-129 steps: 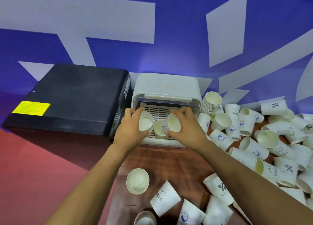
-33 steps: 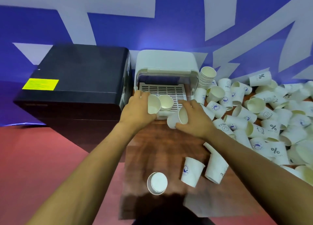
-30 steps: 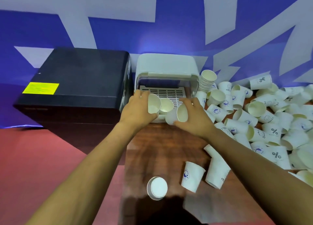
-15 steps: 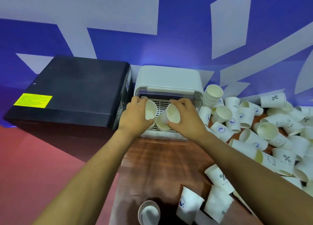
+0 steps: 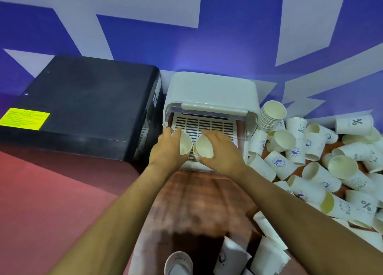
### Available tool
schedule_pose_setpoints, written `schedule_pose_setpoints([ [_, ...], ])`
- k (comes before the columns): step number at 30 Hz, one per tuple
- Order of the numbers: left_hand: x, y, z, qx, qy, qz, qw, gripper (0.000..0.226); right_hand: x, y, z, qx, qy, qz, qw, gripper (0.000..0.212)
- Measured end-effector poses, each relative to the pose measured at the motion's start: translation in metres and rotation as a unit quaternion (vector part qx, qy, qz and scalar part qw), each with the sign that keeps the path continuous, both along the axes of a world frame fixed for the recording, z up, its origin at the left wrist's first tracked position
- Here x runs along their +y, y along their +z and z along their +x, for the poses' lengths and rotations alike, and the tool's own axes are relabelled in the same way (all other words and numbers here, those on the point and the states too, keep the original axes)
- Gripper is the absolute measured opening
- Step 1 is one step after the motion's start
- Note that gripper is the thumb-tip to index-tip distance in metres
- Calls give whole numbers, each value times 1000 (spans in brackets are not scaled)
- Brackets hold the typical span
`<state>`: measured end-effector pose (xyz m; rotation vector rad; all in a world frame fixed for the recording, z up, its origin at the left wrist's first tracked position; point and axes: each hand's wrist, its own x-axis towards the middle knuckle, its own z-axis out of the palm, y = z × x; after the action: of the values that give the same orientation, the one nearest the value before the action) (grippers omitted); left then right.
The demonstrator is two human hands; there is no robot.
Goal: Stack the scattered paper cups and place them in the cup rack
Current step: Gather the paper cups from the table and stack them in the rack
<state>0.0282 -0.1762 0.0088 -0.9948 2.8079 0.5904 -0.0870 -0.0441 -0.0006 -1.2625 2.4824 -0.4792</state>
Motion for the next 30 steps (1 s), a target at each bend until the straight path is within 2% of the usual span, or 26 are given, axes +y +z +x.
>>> schedule_pose_setpoints([
  [6, -2, -16, -3, -52, -19, 49, 997, 88, 3, -7, -3, -31, -3, 61, 998, 85],
  [9, -3, -18, 0, -59, -28, 46, 997, 87, 5, -7, -5, -39, 0, 72, 997, 85],
  [16, 11, 3, 28, 5, -32, 36, 999, 84, 34, 11, 9, -25, -16, 26, 999, 76],
  [24, 37, 27, 68, 45, -49, 34, 997, 77, 83, 29, 55, 2, -37, 70, 997, 71],
  [30, 67, 22, 95, 31, -88, 40, 995, 73, 119, 15, 88, -9, -21, 120, 993, 72],
])
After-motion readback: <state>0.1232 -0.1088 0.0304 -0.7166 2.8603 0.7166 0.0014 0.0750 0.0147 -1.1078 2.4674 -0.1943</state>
